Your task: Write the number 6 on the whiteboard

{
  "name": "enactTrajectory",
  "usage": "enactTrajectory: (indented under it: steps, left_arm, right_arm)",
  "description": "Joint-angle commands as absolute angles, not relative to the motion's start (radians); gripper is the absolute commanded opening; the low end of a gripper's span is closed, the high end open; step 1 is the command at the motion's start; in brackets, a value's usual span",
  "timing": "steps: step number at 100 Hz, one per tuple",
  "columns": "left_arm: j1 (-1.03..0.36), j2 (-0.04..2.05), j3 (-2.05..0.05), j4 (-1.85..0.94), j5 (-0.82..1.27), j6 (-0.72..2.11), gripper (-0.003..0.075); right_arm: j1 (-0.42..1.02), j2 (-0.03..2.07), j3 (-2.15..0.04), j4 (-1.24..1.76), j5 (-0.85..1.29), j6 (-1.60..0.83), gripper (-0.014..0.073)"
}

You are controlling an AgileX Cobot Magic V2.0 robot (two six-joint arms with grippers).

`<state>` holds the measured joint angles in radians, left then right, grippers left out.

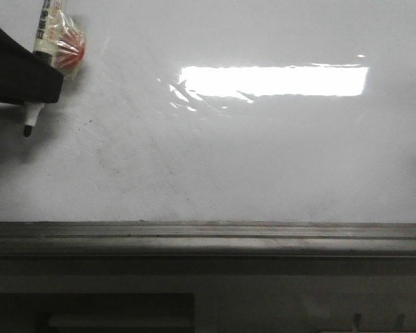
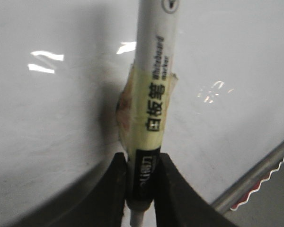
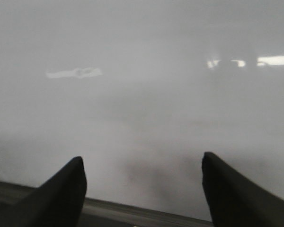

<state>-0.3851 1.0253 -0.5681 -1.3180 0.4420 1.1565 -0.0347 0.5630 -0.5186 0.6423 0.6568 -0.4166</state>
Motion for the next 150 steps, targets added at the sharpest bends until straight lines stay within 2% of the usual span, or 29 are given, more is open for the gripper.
enactTrajectory:
  steps: [1, 19, 48, 80, 119, 131, 150]
  left_arm:
    - [-0.399, 0.992, -0.621, -1.258, 0.519, 1.168, -0.002]
    - [-0.517, 0.992, -0.671, -1.104, 0.559, 1.167, -0.002]
    - [-0.719, 1.053, -0.689, -1.057, 0.46, 1.165, -0.002]
    - [-0.81, 1.181, -0.763, -1.056, 0.454, 1.165, -0.002]
    - [-0.817, 1.208, -0.805, -1.045, 0.449, 1.165, -0.002]
    - [-0.817, 1.208, -0.808, -1.034, 0.446, 1.165, -0.002]
    - [-0.817, 1.208, -0.808, -1.02, 0.446, 1.165, -0.002]
  right_arm:
    - [-0.036, 0.606, -0.582, 0.82, 0.707, -0.58, 0.0467]
    - [-0.036, 0.752, -0.674, 1.087, 0.923, -0.831, 0.0467]
    - [-0.001, 0.981, -0.865, 1.108, 1.182, -0.85, 0.0467]
    - [0.22, 1.139, -1.012, 1.085, 1.158, -0.842, 0.0467]
    - [0.337, 1.271, -1.075, 1.037, 1.158, -0.833, 0.0461]
    - [0.348, 1.288, -1.08, 1.037, 1.156, -0.835, 0.0331]
    - [0.348, 1.288, -1.08, 1.033, 1.158, -0.869, 0.0015]
